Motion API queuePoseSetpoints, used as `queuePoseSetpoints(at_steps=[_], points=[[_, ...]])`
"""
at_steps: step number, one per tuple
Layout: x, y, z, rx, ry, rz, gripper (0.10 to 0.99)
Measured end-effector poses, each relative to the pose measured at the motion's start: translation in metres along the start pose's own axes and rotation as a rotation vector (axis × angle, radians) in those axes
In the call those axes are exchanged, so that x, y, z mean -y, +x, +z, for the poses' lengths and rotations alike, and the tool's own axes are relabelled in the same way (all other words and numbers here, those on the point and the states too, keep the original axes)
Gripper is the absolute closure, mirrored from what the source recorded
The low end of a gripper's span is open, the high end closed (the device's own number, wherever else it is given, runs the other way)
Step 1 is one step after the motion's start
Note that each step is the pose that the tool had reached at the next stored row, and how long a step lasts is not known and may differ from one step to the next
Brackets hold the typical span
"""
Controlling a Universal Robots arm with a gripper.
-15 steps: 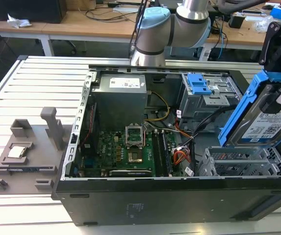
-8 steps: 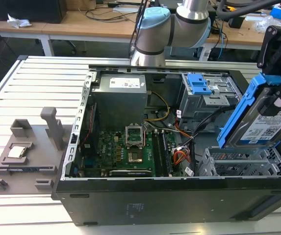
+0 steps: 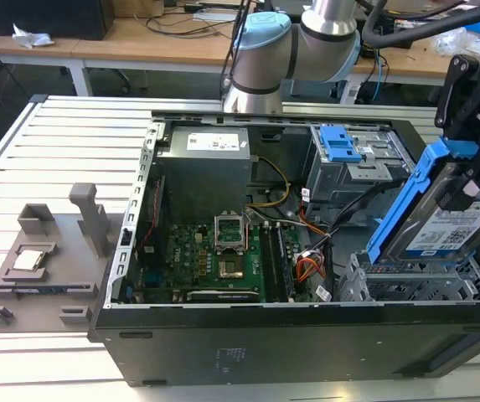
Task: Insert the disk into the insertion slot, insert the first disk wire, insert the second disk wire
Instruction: 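Insert the disk into the insertion slot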
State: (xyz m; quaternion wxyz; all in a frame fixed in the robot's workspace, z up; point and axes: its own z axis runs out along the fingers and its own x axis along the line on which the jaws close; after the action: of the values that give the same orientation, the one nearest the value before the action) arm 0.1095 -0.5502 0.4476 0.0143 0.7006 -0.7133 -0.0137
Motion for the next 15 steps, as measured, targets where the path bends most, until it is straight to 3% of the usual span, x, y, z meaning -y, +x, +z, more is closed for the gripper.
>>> queuePoseSetpoints(at_steps=[15], points=[[-0.0022, 0.0001, 0.0159, 0.0000, 0.000, 0.000, 0.722]])
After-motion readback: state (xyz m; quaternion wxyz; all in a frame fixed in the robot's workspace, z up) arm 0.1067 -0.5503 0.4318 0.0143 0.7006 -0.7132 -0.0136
